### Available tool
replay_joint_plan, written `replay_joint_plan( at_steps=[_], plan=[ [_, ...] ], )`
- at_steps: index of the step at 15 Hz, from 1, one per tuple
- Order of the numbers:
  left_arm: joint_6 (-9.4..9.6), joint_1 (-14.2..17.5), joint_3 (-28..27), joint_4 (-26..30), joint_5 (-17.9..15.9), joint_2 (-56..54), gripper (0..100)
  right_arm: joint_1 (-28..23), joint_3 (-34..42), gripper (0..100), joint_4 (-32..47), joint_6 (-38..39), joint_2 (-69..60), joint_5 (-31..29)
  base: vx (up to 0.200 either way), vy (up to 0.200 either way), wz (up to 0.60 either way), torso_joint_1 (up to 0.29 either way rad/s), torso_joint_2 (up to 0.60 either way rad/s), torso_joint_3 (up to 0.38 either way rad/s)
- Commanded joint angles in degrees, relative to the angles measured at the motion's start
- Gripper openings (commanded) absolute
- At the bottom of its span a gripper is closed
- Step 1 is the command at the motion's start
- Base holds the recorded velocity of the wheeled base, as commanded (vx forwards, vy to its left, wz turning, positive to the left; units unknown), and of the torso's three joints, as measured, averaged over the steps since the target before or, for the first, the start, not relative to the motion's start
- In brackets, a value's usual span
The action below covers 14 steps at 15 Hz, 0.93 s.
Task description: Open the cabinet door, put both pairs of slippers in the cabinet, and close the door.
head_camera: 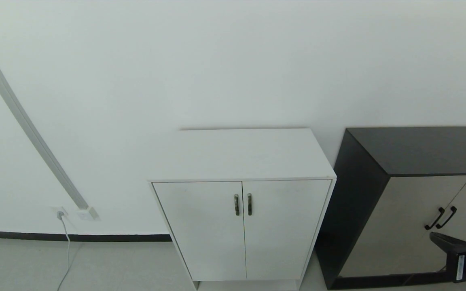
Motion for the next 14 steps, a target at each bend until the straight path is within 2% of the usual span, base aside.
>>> replay_joint_plan(
  at_steps=[1, 7, 11, 14],
  plan=[
    [0.02, 0.0, 0.0, 0.0, 0.0, 0.1, 0, -0.2, 0.5, 0, 5.6, 0.1, -8.0, 1.2, 0.0, 0.0, 0.0, 0.0, 0.0, 0.0],
    [0.11, 0.0, 0.0, 0.0, 0.0, 0.1, 0, -0.2, 1.6, 0, 19.7, 0.1, -16.2, 3.8, 0.0, 0.0, 0.0, 0.0, 0.0, 0.0],
    [0.11, 0.0, 0.0, 0.0, 0.0, 0.1, 0, -0.2, 4.8, 0, 20.9, 0.2, -17.3, 4.6, 0.0, 0.0, 0.0, 0.0, 0.0, 0.0],
    [0.11, 0.0, 0.1, -0.1, 0.0, 0.1, 0, -0.2, 5.2, 0, 25.5, 0.5, -19.3, 4.8, 0.0, 0.0, 0.0, 0.0, 0.0, 0.0]
  ],
)
